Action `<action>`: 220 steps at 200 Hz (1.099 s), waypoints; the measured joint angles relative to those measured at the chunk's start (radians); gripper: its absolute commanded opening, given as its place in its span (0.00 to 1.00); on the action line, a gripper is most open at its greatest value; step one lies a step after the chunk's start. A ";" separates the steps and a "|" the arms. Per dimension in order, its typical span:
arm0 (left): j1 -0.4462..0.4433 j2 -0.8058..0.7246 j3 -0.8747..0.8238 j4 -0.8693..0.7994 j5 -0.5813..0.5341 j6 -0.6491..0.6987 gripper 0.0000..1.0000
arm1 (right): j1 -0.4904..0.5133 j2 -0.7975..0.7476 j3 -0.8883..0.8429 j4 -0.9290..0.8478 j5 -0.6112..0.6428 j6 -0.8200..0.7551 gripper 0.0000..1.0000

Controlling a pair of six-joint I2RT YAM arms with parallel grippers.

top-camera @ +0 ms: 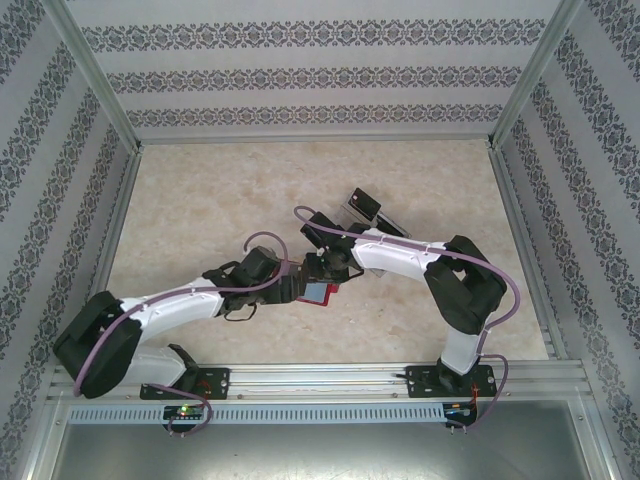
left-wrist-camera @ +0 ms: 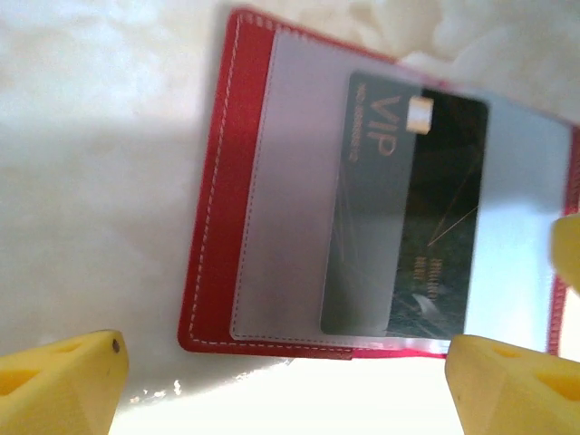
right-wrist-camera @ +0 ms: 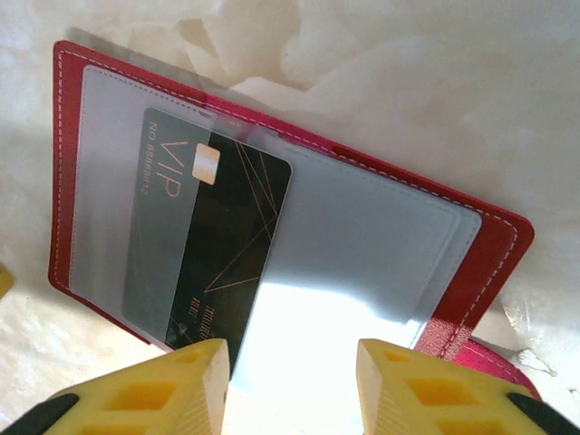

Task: Put the credit cards into the card holder

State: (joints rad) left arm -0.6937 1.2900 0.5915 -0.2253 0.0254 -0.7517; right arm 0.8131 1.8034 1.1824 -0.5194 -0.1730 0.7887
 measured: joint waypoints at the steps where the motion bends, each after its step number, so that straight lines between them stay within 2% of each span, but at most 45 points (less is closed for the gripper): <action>1: 0.000 -0.005 0.000 -0.001 -0.003 -0.001 0.93 | 0.000 0.000 0.000 0.001 0.000 0.000 0.39; 50: 0.029 -0.049 0.061 -0.066 -0.058 0.021 0.95 | 0.000 0.000 -0.016 0.023 0.000 0.016 0.25; 93: 0.076 -0.047 0.070 -0.095 -0.071 0.061 0.96 | 0.000 0.000 -0.027 0.038 -0.006 0.019 0.24; 138: 0.204 -0.021 0.087 -0.110 -0.032 0.121 0.95 | 0.000 0.006 -0.026 0.048 -0.013 0.019 0.22; 170: 0.284 0.055 0.142 -0.113 0.018 0.178 0.95 | 0.000 0.033 -0.017 0.055 -0.022 0.020 0.22; 220: 0.310 0.181 0.230 -0.122 0.059 0.264 0.95 | 0.000 0.056 0.000 0.062 -0.027 0.024 0.22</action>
State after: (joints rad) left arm -0.3840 1.4712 0.8211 -0.3473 0.0845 -0.4873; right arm 0.8135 1.8595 1.1828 -0.4572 -0.2001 0.8124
